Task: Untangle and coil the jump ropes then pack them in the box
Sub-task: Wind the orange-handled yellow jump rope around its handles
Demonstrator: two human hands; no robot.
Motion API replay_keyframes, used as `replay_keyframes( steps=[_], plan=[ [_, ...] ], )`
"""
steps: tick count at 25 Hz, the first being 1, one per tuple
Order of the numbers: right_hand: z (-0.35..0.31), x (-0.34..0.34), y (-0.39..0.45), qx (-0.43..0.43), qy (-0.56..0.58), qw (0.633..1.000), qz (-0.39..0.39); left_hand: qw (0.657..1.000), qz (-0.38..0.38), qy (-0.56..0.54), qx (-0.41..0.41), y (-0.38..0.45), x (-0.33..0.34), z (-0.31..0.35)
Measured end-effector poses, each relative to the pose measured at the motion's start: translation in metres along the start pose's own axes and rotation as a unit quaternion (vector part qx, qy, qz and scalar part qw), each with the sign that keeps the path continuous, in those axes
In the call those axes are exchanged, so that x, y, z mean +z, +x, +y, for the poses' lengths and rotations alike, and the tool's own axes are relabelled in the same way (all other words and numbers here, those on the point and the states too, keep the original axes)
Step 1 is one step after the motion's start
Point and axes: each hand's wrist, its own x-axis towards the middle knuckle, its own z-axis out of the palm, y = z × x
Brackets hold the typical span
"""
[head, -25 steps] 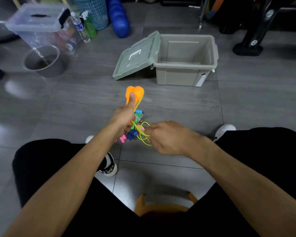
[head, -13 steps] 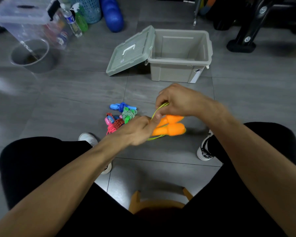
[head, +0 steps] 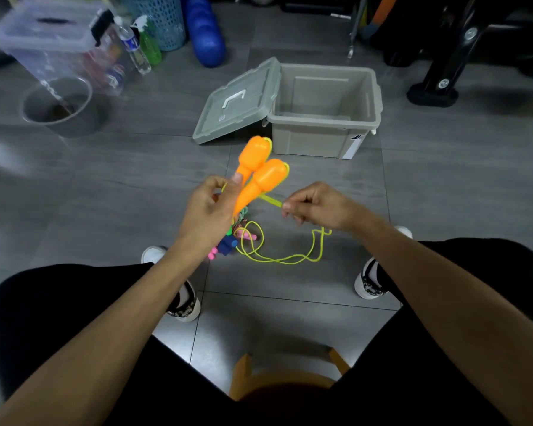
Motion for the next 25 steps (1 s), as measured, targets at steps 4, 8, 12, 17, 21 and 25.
replay_keyframes(
  steps=[4,8,12,17,21,25],
  plan=[
    [-0.024,0.045,-0.003,-0.088,-0.175,0.979,-0.055,0.990,0.118,0.074,0.003,0.018,0.000,-0.014],
    [-0.050,0.069,-0.011,-0.140,-0.357,0.920,-0.082,0.953,0.087,0.289,0.028,0.025,0.008,-0.033],
    [-0.055,0.012,-0.016,-0.145,-0.357,0.923,0.004,0.923,-0.014,0.375,0.080,0.013,0.019,-0.033],
    [-0.041,-0.016,-0.006,-0.126,-0.248,0.960,0.040,0.875,-0.102,0.407,0.243,-0.007,0.029,-0.032],
    [-0.034,-0.020,0.000,-0.091,-0.191,0.977,0.026,0.845,-0.131,0.426,0.296,-0.012,0.021,-0.027],
    [-0.009,-0.034,0.002,-0.020,-0.083,0.996,0.028,0.917,-0.183,0.255,0.246,-0.010,0.001,-0.020]
  ],
)
